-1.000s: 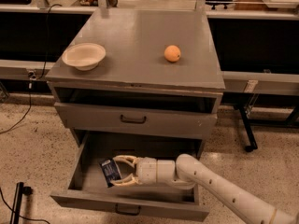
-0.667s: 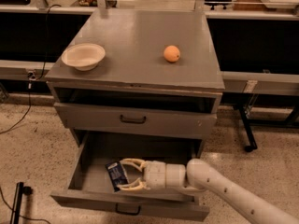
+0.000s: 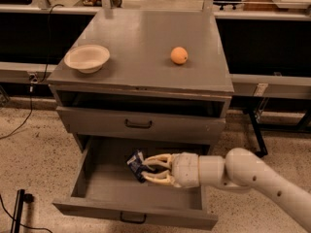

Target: Pick rxbar blueberry from middle drawer and place on counter

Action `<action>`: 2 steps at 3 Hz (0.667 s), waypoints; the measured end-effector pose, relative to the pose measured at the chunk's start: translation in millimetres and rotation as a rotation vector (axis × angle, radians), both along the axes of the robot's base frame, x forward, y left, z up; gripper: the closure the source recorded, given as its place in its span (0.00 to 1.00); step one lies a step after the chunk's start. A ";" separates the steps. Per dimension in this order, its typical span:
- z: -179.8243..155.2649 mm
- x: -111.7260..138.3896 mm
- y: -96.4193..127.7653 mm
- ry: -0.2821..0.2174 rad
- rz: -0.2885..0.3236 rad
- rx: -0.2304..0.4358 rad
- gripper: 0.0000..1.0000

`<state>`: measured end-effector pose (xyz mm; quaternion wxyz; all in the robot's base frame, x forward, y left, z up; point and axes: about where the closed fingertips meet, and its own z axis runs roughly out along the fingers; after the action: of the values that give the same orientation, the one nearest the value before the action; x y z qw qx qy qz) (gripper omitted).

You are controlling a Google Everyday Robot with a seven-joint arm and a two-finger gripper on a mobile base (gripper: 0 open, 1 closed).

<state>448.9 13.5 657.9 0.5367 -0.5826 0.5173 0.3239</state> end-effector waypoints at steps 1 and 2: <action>43.4 21.1 -14.0 0.012 0.005 -0.049 1.00; 88.6 52.0 -22.0 -0.004 -0.030 -0.114 1.00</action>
Offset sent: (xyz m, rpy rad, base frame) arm 0.0833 -0.0233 0.1061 -0.1423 0.0048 -0.0034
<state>500.9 -8.5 746.5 0.5084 -0.6050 0.5427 0.2847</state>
